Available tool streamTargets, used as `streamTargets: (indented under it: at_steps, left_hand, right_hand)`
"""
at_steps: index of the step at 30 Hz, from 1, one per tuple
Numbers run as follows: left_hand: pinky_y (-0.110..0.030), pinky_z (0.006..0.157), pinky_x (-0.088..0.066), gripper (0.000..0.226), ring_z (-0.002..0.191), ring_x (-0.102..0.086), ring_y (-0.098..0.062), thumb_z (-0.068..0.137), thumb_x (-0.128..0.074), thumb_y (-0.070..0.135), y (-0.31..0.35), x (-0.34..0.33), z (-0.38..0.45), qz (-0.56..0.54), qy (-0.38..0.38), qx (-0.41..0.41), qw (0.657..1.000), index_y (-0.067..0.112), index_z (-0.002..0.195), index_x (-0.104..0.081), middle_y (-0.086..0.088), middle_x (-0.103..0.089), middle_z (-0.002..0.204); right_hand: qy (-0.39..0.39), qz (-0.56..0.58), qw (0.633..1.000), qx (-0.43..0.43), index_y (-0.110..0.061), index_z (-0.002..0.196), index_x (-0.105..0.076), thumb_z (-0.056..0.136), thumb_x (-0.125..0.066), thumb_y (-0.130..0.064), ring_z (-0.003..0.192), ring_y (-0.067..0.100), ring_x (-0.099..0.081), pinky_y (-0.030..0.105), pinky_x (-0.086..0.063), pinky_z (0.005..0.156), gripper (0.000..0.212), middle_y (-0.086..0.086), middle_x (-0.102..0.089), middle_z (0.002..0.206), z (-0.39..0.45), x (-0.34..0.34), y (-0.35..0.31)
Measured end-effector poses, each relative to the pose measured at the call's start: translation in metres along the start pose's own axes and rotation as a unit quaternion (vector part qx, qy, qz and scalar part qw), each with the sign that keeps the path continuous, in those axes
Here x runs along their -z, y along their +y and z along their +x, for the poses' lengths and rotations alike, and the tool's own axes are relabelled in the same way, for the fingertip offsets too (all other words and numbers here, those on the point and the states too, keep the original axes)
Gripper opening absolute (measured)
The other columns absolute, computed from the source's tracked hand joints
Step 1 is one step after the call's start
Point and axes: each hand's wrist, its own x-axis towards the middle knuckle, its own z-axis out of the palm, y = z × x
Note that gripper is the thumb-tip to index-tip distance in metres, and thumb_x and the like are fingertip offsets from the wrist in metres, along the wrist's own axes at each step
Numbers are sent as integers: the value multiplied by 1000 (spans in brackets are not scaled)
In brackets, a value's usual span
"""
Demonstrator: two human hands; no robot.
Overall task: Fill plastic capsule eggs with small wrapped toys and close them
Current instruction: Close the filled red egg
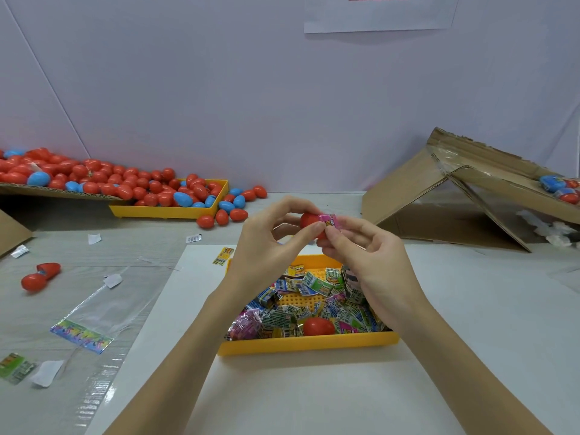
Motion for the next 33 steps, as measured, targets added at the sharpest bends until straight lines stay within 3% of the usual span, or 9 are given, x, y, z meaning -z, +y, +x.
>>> streamTargets:
  at_steps: [4,11,15,20,25,29,33]
  left_hand:
    - [-26,86,-60,27,101,-73,-18,92,-74,23,2,-1,-2,6,7,-17,1000,10,116,-69,2,-74,107]
    - [-29,85,-61,24,103,-73,-21,92,-76,13,2,-16,-7,-29,63,-6,998,8,115,-70,-1,-75,106]
    - [-27,85,-60,29,102,-73,-21,90,-76,18,6,-21,-9,-36,93,-4,995,7,116,-70,-3,-75,106]
    - [-25,86,-59,30,104,-73,-19,90,-77,21,9,-20,-9,-32,92,-9,995,11,117,-70,0,-75,108]
    - [-26,83,-60,30,101,-73,-19,87,-81,20,8,-24,-11,-30,121,-7,992,12,114,-71,2,-75,105]
    - [-27,83,-61,32,102,-73,-20,86,-82,20,10,-21,-10,-25,110,-9,994,12,115,-71,2,-75,105]
    - [-35,86,-62,34,106,-72,-24,92,-77,15,12,-18,-7,-46,42,-6,998,8,124,-66,-5,-69,117]
  right_hand:
    - [4,-25,1000,13,-13,112,-77,91,-76,-24,95,20,-78,21,-60,81,24,5,-81,97,-3,-1,-3]
    - [26,26,999,16,-13,108,-80,84,-77,-24,95,20,-78,21,-61,80,26,8,-81,98,-6,-1,-4]
    - [28,74,997,-23,-9,111,-80,78,-79,-27,101,22,-76,23,-60,83,38,12,-80,104,-3,0,-2]
    - [2,150,985,-80,-5,115,-78,71,-82,-27,94,15,-76,21,-59,81,49,12,-79,104,1,2,-1]
    - [-2,215,968,-129,-7,107,-81,75,-80,-23,80,8,-67,19,-57,74,36,2,-73,87,2,-3,7]
    - [-9,250,956,-153,-9,101,-83,77,-79,-22,78,10,-65,19,-57,71,27,4,-71,87,2,-3,9]
    - [-8,258,954,-153,-6,108,-81,82,-78,-21,77,8,-68,20,-59,75,30,4,-74,93,5,2,5]
